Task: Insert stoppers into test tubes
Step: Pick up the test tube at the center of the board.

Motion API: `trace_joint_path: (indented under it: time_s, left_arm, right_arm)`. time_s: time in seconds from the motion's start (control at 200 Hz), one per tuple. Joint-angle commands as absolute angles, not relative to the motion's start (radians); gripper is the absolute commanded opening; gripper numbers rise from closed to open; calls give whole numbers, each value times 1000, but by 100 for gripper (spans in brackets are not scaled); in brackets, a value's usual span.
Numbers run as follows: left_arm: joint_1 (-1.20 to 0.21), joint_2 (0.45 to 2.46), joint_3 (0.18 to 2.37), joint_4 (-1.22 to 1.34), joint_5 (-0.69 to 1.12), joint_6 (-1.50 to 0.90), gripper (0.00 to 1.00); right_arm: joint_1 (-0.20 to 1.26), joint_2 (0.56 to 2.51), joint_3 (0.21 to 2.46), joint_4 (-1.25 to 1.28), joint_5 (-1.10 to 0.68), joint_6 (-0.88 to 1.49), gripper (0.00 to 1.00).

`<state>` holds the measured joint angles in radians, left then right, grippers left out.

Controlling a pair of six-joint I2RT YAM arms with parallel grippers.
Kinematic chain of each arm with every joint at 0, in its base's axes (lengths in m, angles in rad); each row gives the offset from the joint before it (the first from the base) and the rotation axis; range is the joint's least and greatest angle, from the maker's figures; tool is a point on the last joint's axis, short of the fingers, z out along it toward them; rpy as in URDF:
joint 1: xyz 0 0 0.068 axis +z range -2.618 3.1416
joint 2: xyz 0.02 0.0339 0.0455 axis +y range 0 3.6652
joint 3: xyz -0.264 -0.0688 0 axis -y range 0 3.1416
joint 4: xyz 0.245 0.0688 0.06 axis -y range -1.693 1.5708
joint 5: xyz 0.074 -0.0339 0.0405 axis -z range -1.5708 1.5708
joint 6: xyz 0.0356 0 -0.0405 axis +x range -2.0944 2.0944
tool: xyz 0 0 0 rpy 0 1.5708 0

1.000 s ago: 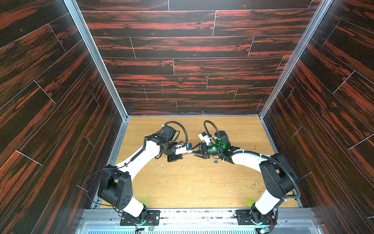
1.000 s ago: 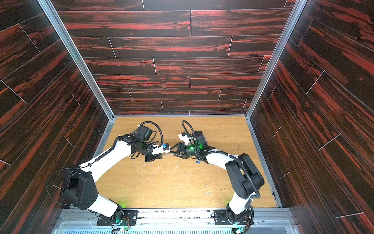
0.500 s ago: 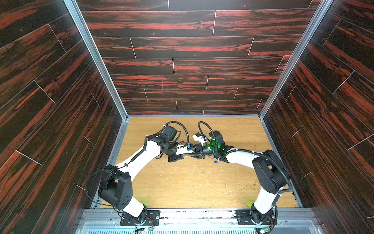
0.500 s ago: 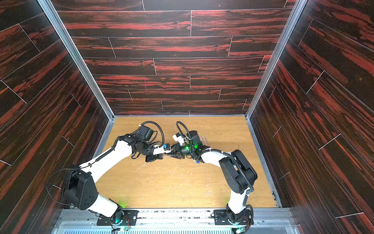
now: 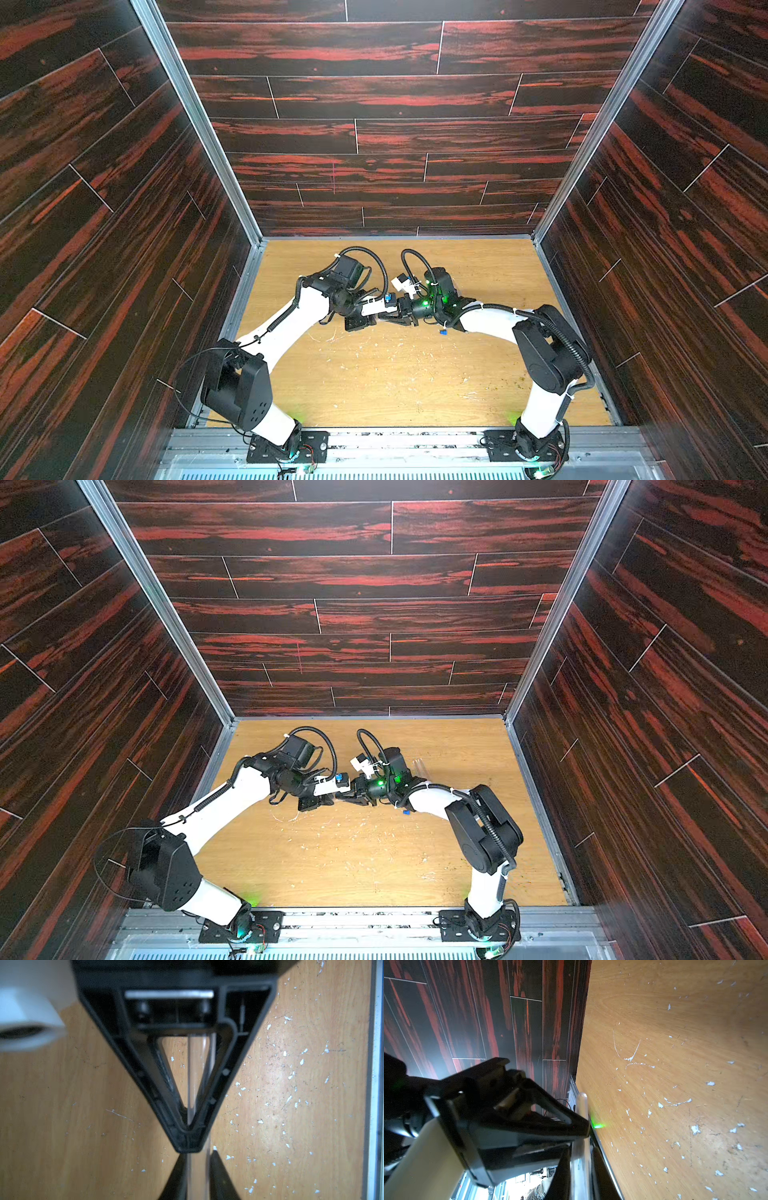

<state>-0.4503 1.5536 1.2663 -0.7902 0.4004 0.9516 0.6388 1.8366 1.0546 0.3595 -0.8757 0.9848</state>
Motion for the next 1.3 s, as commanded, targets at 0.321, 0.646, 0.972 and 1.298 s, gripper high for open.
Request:
trace_joint_path:
  time_s: [0.321, 0.646, 0.972, 1.298]
  left_arm:
    - [-340, 1382, 1291, -889, 489, 829, 69]
    - [-129, 1278, 1048, -328, 962, 157, 76]
    - [-118, 1295, 983, -153, 1109, 12, 69]
    - [-136, 1294, 951, -156, 1088, 27, 61]
  right_arm:
    - [612, 1795, 1036, 412, -938, 980, 10]
    - [592, 1768, 983, 690, -1014, 1082, 10]
    - [605, 1867, 1020, 1114, -1031, 1357, 8]
    - [632, 1938, 1111, 1184, -1044, 1448, 8]
